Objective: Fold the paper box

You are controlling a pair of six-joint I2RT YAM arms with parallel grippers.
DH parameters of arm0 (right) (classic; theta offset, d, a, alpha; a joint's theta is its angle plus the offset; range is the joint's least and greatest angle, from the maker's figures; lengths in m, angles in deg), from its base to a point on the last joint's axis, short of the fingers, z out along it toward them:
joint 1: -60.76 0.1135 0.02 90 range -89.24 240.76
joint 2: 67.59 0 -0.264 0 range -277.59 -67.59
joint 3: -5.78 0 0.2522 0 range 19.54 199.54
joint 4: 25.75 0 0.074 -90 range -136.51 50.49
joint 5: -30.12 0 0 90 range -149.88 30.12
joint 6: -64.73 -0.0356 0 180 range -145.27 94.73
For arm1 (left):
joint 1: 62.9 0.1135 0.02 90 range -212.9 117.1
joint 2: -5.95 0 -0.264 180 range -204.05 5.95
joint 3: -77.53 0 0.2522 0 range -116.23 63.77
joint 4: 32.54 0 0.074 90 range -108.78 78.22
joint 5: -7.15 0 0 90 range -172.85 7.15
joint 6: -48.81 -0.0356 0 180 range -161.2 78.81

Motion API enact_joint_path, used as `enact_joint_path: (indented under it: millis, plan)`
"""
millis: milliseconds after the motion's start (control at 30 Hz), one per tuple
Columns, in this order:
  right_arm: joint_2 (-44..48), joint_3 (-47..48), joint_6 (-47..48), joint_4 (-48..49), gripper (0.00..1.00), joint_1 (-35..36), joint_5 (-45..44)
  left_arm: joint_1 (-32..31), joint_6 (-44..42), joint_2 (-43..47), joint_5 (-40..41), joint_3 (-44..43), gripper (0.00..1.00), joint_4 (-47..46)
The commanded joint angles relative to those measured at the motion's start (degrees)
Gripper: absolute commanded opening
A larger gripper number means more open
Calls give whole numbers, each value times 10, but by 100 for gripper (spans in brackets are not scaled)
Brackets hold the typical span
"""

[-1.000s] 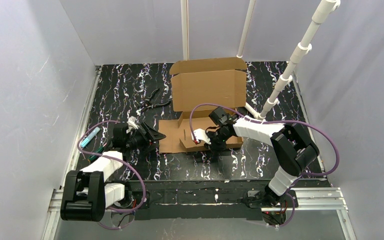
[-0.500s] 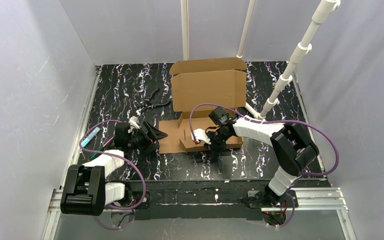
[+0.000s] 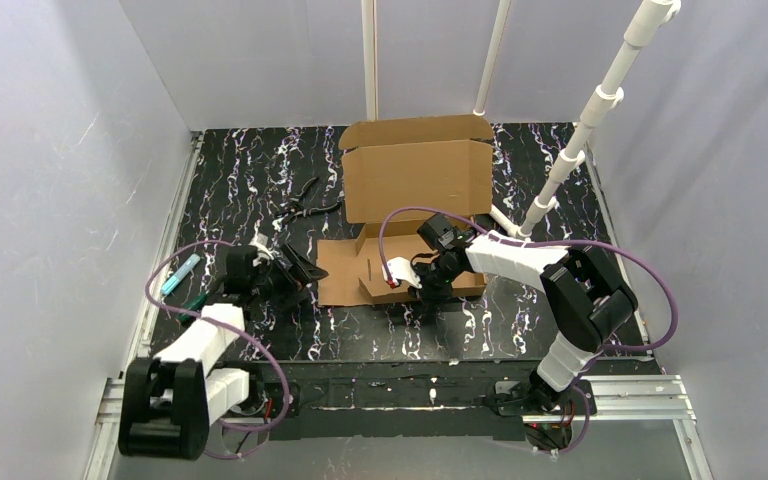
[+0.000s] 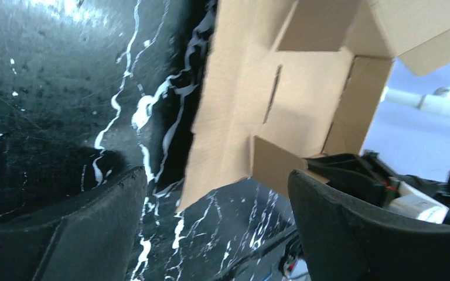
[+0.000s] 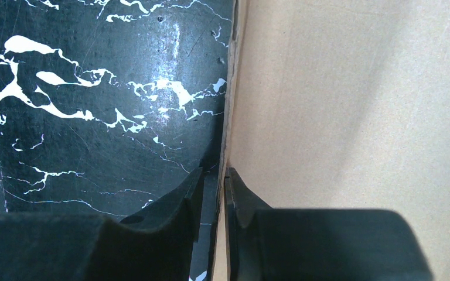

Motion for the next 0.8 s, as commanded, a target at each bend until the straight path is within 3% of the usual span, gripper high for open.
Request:
enact_joint_path:
  millis: [0,167,233,333,767]
  plan:
    - [-17,3,1,-36,27,4,12,-1,-1,-79,-57,-21,77,-15]
    - [-19,4,1,-37,28,5,15,-8,11,-139,-111,-29,49,-72]
    - [-19,4,2,-37,28,5,15,-17,17,-151,-131,-32,21,-103]
    - [-19,4,2,-38,28,5,17,-33,20,-151,-152,-41,0,-133]
    - [-24,4,2,-38,28,6,14,-107,6,-145,-154,-84,0,-144]
